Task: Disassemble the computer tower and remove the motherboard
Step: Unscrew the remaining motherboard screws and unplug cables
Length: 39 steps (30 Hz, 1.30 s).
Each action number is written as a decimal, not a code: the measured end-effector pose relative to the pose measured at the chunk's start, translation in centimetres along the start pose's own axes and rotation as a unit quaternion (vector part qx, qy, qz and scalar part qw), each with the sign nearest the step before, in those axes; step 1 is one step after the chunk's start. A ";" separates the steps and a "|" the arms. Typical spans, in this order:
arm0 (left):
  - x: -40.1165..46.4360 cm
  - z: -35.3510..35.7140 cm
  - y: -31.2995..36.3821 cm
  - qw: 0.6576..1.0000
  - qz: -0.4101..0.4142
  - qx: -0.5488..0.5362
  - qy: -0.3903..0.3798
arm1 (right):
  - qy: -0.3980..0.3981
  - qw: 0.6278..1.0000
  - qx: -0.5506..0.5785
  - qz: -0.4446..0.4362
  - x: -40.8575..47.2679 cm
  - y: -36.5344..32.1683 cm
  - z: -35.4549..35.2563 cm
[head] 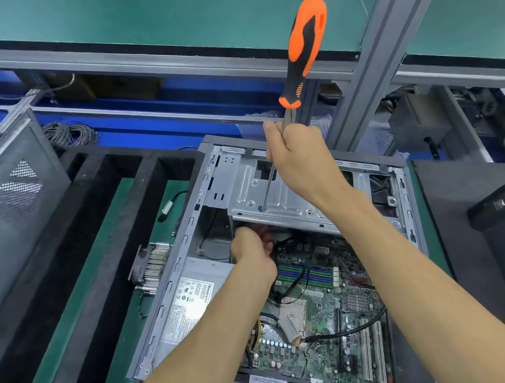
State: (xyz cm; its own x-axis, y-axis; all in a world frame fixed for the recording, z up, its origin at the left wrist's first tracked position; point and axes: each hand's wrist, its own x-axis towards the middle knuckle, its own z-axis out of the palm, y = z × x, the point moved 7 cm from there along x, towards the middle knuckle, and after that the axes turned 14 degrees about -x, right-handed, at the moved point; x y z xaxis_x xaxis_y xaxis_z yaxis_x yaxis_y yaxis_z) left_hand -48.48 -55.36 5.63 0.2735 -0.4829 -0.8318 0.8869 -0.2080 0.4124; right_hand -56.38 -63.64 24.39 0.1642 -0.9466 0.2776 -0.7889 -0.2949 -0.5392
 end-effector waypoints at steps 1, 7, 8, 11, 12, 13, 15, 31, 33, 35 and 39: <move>0.1 0.2 -0.1 1.000 -0.002 0.023 -0.012 | 0.002 1.000 0.006 0.005 0.0 0.1 -0.1; -0.5 0.6 0.5 0.997 -0.044 0.060 -0.036 | 0.047 0.998 0.037 0.025 -0.2 0.3 -1.2; -0.5 0.4 0.6 0.996 -0.055 0.058 -0.027 | 0.058 0.997 0.044 0.024 -0.3 0.1 -1.4; -1.3 0.4 -0.5 0.992 -0.113 0.047 -0.035 | 0.098 0.993 0.061 0.014 -0.3 -0.5 -2.6; -1.9 0.5 -1.0 0.989 -0.135 0.046 -0.046 | 0.111 0.992 0.065 0.009 -0.4 -0.7 -3.1; -2.7 0.6 -1.5 0.984 -0.158 0.052 -0.062 | 0.123 0.990 0.069 0.004 -0.4 -0.9 -3.6; -4.3 0.8 -2.1 0.971 -0.199 0.074 -0.107 | 0.149 0.986 0.079 -0.004 -0.4 -1.3 -4.6; -8.5 2.3 7.7 0.920 -0.042 0.186 -0.342 | 0.020 0.963 0.268 0.035 -5.0 -2.6 0.8; -8.4 1.4 11.6 0.885 0.066 0.290 -0.359 | -0.027 0.974 0.222 -0.038 -4.8 -4.8 3.1; -8.3 -0.5 15.0 0.849 0.144 0.373 -0.346 | -0.059 0.975 0.191 -0.093 -5.1 -7.4 5.5; -6.3 -6.2 20.3 0.845 0.199 0.423 -0.259 | -0.002 0.979 0.130 -0.157 -7.7 -11.8 8.2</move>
State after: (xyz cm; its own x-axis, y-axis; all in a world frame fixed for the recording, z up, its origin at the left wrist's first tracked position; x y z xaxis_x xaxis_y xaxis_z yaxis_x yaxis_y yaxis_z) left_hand -29.91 -51.29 16.89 0.0924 -0.9199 -0.3812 0.1194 -0.3699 0.9214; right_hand -43.50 -53.98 22.10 0.3774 -0.8040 0.4594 -0.5220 -0.5945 -0.6116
